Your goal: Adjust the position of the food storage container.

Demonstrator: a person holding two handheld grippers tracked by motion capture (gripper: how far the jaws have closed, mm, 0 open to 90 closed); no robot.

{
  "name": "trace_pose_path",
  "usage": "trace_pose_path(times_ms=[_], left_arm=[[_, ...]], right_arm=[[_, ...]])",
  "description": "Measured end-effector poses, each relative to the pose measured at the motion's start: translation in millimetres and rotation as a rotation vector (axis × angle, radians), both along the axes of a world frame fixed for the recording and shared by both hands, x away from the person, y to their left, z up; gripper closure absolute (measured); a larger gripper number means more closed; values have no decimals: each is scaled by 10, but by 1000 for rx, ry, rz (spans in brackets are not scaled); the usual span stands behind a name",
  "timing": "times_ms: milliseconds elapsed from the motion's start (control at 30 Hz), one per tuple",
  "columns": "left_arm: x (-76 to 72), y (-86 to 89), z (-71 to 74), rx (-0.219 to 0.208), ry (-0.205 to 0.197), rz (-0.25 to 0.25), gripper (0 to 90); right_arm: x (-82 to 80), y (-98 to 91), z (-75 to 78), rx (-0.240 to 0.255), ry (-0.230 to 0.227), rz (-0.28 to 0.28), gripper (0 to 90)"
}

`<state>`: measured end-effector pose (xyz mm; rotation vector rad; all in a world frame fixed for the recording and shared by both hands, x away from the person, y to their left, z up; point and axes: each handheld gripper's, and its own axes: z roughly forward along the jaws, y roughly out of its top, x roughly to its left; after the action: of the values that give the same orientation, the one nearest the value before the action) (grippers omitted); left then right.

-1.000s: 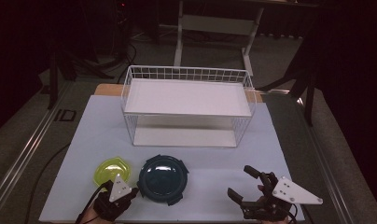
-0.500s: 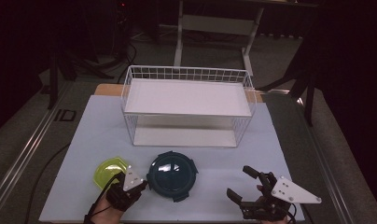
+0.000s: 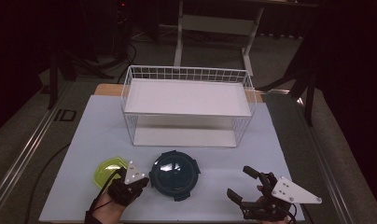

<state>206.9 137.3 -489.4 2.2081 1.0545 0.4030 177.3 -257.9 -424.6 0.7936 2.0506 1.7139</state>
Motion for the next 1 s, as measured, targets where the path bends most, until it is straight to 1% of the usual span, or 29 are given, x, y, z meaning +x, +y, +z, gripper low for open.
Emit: trace_pose_path(times_ms=[67, 133, 267, 367, 433, 500, 667, 767, 833, 900, 1000], left_arm=[[6, -13, -17, 8, -1, 9, 892], [22, -3, -18, -5, 10, 16, 892], [49, -40, 6, 8, 6, 18, 892], [96, -73, 39, 1, -11, 22, 892], [148, -100, 44, 3, -4, 23, 893], [195, -134, 41, 5, -5, 25, 893], [251, -221, 47, 15, -3, 5, 893], [279, -292, 41, -7, 5, -11, 893], [302, -354, 43, 0, 1, -22, 893], [329, -415, 38, -12, 5, -26, 893], [362, -495, 38, -13, 5, -37, 893]], right_arm=[[0, -2, 1, 0, 0, 0, 119], [-2, -9, -3, 6, -2, -3, 119], [8, 3, -9, 7, 3, 4, 122], [11, 20, -14, 0, 2, 10, 122], [10, 24, -17, -1, 4, 9, 122], [7, 18, -18, 2, 2, 8, 122], [18, 19, -30, 1, 11, 13, 122], [21, 26, -33, -2, 12, 18, 122], [22, 32, -35, -4, 12, 21, 122], [23, 35, -37, -5, 13, 23, 122], [28, 31, -42, -6, 13, 23, 122]])
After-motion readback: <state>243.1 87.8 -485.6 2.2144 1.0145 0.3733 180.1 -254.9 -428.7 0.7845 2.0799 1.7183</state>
